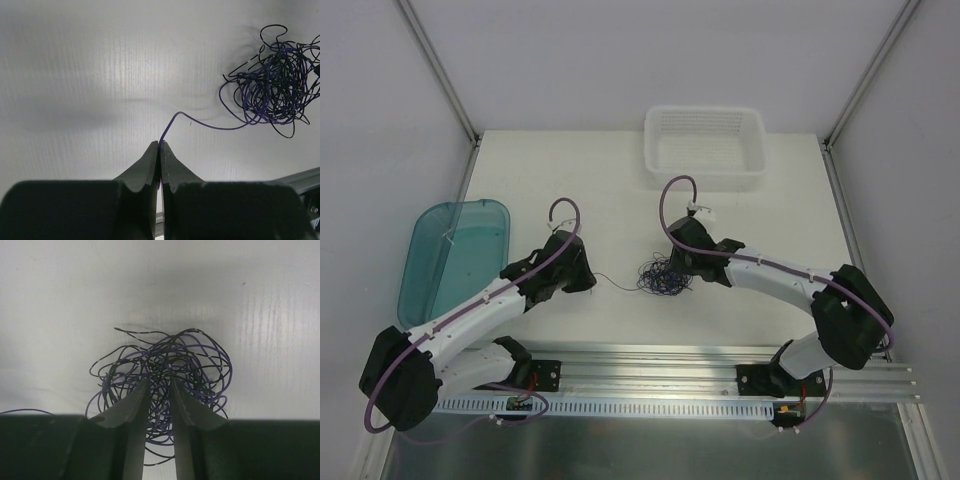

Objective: Untangle the cables

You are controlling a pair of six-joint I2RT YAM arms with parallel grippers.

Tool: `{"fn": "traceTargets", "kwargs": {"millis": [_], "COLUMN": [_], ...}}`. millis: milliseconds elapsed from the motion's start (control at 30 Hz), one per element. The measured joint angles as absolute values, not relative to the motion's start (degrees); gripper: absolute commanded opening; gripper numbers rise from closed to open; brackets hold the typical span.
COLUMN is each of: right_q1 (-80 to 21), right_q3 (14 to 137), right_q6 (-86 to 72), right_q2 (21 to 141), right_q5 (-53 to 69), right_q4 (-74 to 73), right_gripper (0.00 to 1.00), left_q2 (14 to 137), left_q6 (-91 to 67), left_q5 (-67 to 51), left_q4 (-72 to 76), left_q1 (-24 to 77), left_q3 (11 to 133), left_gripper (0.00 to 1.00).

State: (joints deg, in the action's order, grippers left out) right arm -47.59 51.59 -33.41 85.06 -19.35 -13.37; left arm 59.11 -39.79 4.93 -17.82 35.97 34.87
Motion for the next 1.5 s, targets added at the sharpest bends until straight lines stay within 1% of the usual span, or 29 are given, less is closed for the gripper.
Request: {"fn": "traceTargets", "kwargs": {"millis": [33, 100, 133, 300, 367, 433, 500, 533, 600, 633, 667, 733, 800, 933, 1100, 1333, 1500], "right_q1": [-47.64, -47.75, -47.88, -49.25, -49.71, -50.37, -50.87, -51.05, -51.48, -51.66, -51.83, -52.16, -52.4, -52.53, -52.77, -52.86, -52.93], "right_q3": [51.9, 52.31, 52.51, 56.49, 59.61, 62.48, 65.17, 66.85, 69.47, 70.22, 70.5, 70.5, 70.5, 70.54, 70.74, 70.72, 70.7], "right_q6": [-33.34, -32.84, -32.4, -27.44, -24.18, -20.32, -17.08, -15.64, -13.43, -12.36, -11.4, -9.87, -8.86, -7.97, -8.12, -10.79, -12.91], "right_q2": [85.65, 86.11, 86.06, 84.12, 81.93, 78.46, 74.63, 73.19, 71.18, 70.13, 69.1, 67.46, 66.63, 66.37, 66.3, 64.93, 63.46], "right_q5": [-19.31, -19.22, -19.25, -18.28, -16.71, -14.06, -12.45, -11.81, -10.98, -10.37, -9.58, -7.86, -6.55, -5.04, -4.91, -6.92, -7.09], "right_q4": [-13.1, -12.82, -12.82, -16.58, -18.39, -19.11, -21.1, -22.39, -24.01, -24.47, -24.8, -25.61, -26.44, -27.46, -27.44, -27.14, -26.06], "right_gripper": [0.18, 0.08, 0.01, 0.01, 0.01, 0.01, 0.01, 0.01, 0.01, 0.01, 0.01, 0.01, 0.01, 0.01, 0.01, 0.01, 0.01], "left_q2": [59.16, 59.24, 59.24, 59.13, 58.89, 58.28, 56.9, 55.94, 53.87, 52.66, 51.51, 49.6, 48.6, 49.12, 53.56, 60.03, 64.49], "left_q6": [-39.88, -40.05, -40.16, -41.21, -41.39, -41.32, -41.12, -40.91, -40.62, -40.34, -39.79, -39.48, -39.38, -39.2, -39.09, -38.65, -38.35], "left_q5": [4.93, 4.91, 4.93, 4.93, 4.91, 4.51, 3.6, 3.18, 1.63, 0.73, -0.14, -2.61, -4.71, -9.02, -11.88, -10.9, -6.2], "left_q4": [-17.76, -17.67, -17.58, -17.37, -17.39, -17.37, -17.34, -17.19, -16.86, -16.6, -16.34, -15.38, -14.09, -10.09, -3.18, 9.54, 14.72], "left_q1": [36.05, 36.07, 36.05, 36.05, 36.05, 36.05, 36.05, 36.05, 36.05, 36.05, 36.05, 36.05, 36.07, 37.01, 42.19, 49.74, 53.01], "left_q3": [34.72, 34.33, 34.09, 33.15, 32.93, 32.91, 32.91, 32.93, 32.99, 33.06, 33.19, 33.56, 33.85, 34.04, 34.02, 31.16, 29.67], "left_gripper": [0.0, 0.0, 0.0, 0.0, 0.04, 0.16, 0.22, 0.24, 0.31, 0.46, 0.54, 0.66, 0.68, 0.68, 0.68, 0.65, 0.62]}}
